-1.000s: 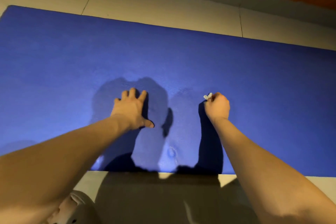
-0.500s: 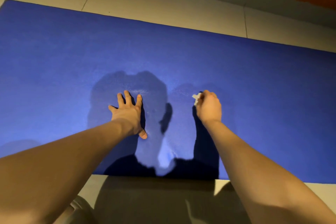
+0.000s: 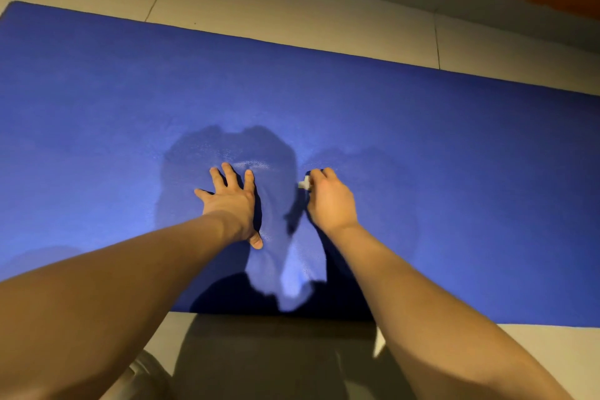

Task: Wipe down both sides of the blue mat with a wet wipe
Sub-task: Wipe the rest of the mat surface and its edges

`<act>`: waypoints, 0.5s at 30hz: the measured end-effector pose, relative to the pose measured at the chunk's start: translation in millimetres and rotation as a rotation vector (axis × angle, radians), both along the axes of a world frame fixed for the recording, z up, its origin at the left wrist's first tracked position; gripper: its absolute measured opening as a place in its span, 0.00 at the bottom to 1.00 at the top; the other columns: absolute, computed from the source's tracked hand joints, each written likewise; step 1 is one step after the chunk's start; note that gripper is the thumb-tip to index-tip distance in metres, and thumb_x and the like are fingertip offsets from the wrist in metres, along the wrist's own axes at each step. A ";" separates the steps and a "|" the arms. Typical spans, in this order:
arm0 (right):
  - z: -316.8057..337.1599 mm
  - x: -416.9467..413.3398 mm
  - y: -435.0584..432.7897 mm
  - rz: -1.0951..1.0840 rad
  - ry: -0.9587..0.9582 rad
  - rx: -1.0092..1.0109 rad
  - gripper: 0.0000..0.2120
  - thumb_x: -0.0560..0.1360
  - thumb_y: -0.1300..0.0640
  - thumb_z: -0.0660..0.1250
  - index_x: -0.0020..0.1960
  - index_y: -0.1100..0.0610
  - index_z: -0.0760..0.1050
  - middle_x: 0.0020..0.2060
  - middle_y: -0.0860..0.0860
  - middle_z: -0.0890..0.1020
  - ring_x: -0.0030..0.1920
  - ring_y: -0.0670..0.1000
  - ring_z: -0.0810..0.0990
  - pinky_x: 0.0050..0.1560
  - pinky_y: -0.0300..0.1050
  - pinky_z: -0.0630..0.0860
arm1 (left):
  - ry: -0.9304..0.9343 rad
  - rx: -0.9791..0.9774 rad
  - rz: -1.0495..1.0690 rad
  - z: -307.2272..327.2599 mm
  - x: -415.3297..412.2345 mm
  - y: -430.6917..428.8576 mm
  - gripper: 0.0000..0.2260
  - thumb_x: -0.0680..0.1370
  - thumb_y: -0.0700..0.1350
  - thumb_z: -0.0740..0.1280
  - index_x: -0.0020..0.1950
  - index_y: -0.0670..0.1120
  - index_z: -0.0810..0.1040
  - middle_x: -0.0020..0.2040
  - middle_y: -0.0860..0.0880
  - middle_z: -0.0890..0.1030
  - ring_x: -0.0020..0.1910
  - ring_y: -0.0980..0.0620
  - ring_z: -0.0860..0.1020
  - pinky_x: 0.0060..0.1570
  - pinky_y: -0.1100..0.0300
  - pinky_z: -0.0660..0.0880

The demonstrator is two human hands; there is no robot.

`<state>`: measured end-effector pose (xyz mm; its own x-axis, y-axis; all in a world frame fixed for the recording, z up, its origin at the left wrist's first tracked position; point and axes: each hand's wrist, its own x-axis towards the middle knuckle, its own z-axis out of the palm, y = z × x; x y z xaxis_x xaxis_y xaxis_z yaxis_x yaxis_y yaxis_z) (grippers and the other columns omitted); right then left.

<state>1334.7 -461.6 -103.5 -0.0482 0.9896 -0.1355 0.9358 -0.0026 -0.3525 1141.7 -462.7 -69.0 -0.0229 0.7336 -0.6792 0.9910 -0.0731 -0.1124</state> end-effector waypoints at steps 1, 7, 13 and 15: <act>2.1 17.5 -0.6 -0.012 -0.033 -0.001 0.12 0.75 0.63 0.64 0.57 0.58 0.76 0.54 0.57 0.76 0.45 0.64 0.78 0.38 0.51 0.72 | 0.000 -0.004 0.001 0.8 0.5 0.1 0.71 0.59 0.67 0.80 0.81 0.46 0.33 0.79 0.33 0.36 0.78 0.28 0.39 0.70 0.28 0.59; 7.4 97.8 -12.1 -0.386 -0.051 -0.010 0.09 0.79 0.64 0.61 0.57 0.61 0.76 0.56 0.60 0.75 0.37 0.60 0.71 0.38 0.47 0.65 | 0.029 0.002 0.001 2.6 5.0 1.4 0.71 0.59 0.67 0.81 0.81 0.45 0.33 0.79 0.32 0.38 0.78 0.27 0.41 0.70 0.29 0.60; 5.4 26.1 -11.9 -0.397 0.132 0.003 0.13 0.77 0.63 0.62 0.59 0.62 0.77 0.58 0.61 0.76 0.52 0.64 0.79 0.53 0.53 0.73 | 0.038 -0.002 0.001 3.7 8.3 2.9 0.71 0.58 0.66 0.82 0.81 0.43 0.34 0.79 0.31 0.39 0.77 0.26 0.42 0.71 0.29 0.60; 2.4 -0.8 -15.1 -0.237 0.169 -0.040 0.16 0.76 0.65 0.61 0.62 0.59 0.78 0.58 0.59 0.77 0.54 0.62 0.79 0.56 0.51 0.75 | 0.030 -0.007 0.003 3.1 7.4 3.1 0.72 0.58 0.66 0.82 0.81 0.44 0.34 0.79 0.31 0.39 0.77 0.26 0.42 0.71 0.29 0.59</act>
